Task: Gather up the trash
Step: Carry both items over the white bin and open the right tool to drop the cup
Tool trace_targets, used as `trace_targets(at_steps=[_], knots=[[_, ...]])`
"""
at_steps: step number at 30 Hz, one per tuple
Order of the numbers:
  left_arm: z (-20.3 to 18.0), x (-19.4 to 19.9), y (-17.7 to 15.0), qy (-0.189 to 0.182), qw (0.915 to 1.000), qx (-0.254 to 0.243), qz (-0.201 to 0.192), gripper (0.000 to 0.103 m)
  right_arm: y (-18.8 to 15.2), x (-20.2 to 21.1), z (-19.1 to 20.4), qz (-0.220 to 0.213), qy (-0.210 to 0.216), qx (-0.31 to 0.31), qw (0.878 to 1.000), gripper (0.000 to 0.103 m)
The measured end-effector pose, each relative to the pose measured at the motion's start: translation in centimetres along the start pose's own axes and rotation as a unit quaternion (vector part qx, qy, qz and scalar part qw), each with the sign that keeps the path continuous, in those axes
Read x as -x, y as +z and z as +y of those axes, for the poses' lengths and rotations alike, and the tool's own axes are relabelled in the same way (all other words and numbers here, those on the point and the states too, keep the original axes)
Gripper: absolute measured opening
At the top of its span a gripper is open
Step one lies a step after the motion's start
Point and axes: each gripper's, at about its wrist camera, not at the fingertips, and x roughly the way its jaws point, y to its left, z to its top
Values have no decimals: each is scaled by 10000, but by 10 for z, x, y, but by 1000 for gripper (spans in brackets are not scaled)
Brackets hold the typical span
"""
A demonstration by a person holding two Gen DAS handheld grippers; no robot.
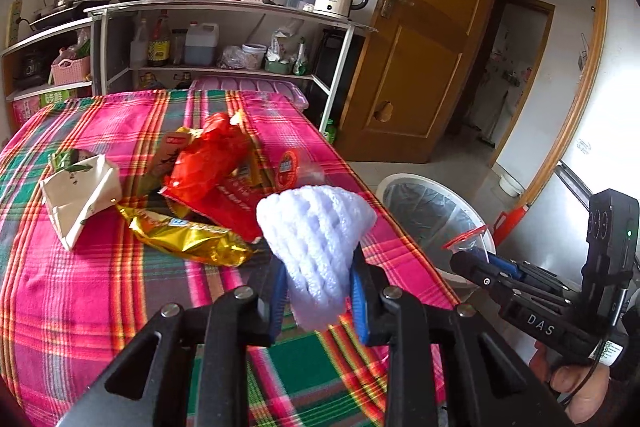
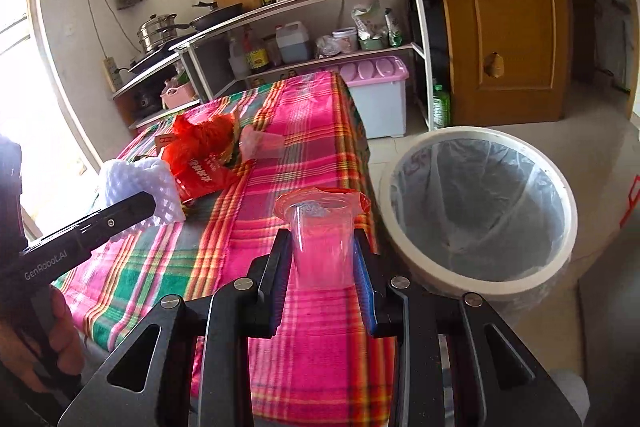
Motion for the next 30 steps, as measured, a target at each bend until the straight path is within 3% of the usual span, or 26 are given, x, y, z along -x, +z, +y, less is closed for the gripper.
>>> trace_targets(at_steps=[13,23,30], knots=[[-81,-78,31,-837,9938,-579,455,28,13,-4,-97,-70,-798,-581,9951,31],[-110,-133,36,-1059,9876,-555,1014,29,16,-28,-135,186,-934,-844,9919,31],[-120,-161,35,-1016,9849,-495,1310,30,14,-43,-144,333,-974,-960,9900,32]])
